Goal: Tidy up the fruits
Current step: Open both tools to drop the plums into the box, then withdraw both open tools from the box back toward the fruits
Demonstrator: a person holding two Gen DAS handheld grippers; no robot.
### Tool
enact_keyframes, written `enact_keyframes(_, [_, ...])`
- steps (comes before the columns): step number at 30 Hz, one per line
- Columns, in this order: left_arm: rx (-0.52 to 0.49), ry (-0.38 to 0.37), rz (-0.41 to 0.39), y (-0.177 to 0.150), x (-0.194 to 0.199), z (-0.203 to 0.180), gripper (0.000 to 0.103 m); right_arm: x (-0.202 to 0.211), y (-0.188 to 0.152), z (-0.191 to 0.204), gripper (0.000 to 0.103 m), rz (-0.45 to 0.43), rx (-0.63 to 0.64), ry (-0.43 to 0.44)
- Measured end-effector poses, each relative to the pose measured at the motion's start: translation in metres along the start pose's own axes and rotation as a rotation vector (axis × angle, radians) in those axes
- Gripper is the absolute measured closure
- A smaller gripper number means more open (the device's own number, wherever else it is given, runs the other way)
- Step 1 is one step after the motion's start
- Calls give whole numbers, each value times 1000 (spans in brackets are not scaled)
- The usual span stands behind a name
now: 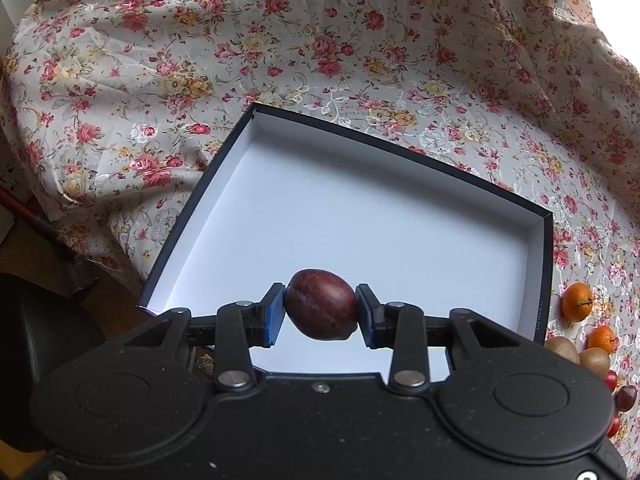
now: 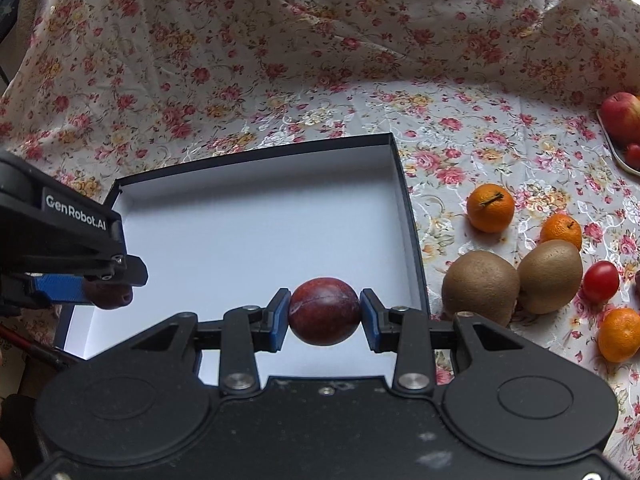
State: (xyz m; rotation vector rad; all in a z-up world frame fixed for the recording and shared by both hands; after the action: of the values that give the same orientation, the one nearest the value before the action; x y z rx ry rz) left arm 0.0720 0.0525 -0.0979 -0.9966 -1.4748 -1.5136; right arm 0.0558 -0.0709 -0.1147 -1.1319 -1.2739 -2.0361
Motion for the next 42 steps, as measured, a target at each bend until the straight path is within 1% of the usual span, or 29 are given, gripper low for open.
enact_keyframes(3, [4, 9, -8, 0, 1, 9, 57, -5, 1, 6, 63, 7, 5, 6])
enact_keyframes(6, [13, 21, -25, 1, 3, 18, 57, -6, 2, 7, 63, 24, -29, 23])
enact_keyframes(9, [12, 22, -25, 0, 3, 23, 55, -4, 6, 8, 63, 3, -53, 31])
enact_keyframes(11, [13, 10, -19, -1, 2, 24, 54, -4, 9, 10, 63, -13, -35, 25])
enact_keyframes(13, [11, 2, -23, -1, 3, 25, 53, -5, 10, 13, 63, -24, -2, 13])
enact_keyframes(16, [-2, 13, -39, 0, 5, 25, 53, -8, 9, 14, 63, -18, 37, -12])
enact_keyframes(21, [-30, 16, -57, 1, 7, 21, 53, -20, 0, 17, 63, 54, 105, -62])
enact_keyframes(25, [-38, 12, -58, 2, 8, 19, 53, -21, -1, 16, 63, 36, 102, -90])
enact_keyframes(32, [-48, 21, -74, 3, 10, 18, 52, -14, 5, 15, 63, -1, 83, -55])
enact_keyframes(35, [-41, 23, -82, 4, 11, 18, 46, -15, 5, 14, 63, 3, 53, -33])
enact_keyframes(36, [-43, 26, -87, 3, 12, 18, 46, -16, 4, 14, 63, 13, 42, -22])
enact_keyframes(39, [-49, 29, -96, 4, 13, 18, 46, -18, 0, 15, 63, 33, 8, 41])
enact_keyframes(41, [-51, 27, -96, 4, 13, 17, 46, -15, -1, 15, 61, 2, -11, 103])
enact_keyframes(42, [-52, 26, -95, 4, 13, 17, 46, -12, 0, 15, 59, -22, -26, 134])
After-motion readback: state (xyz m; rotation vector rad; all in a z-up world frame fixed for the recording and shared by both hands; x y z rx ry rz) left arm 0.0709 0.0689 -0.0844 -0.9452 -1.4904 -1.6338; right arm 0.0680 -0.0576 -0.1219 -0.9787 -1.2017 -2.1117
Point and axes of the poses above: each gripper's, at about its wrist camera, not at the fingertips, and x roughly against the way its jaws point, z to its left, y to its top, the point moved 7 cm from there along -x, roughly the way its jaws point, and after that the axes turned 9 degrees about -x, right-handed, at the moved point
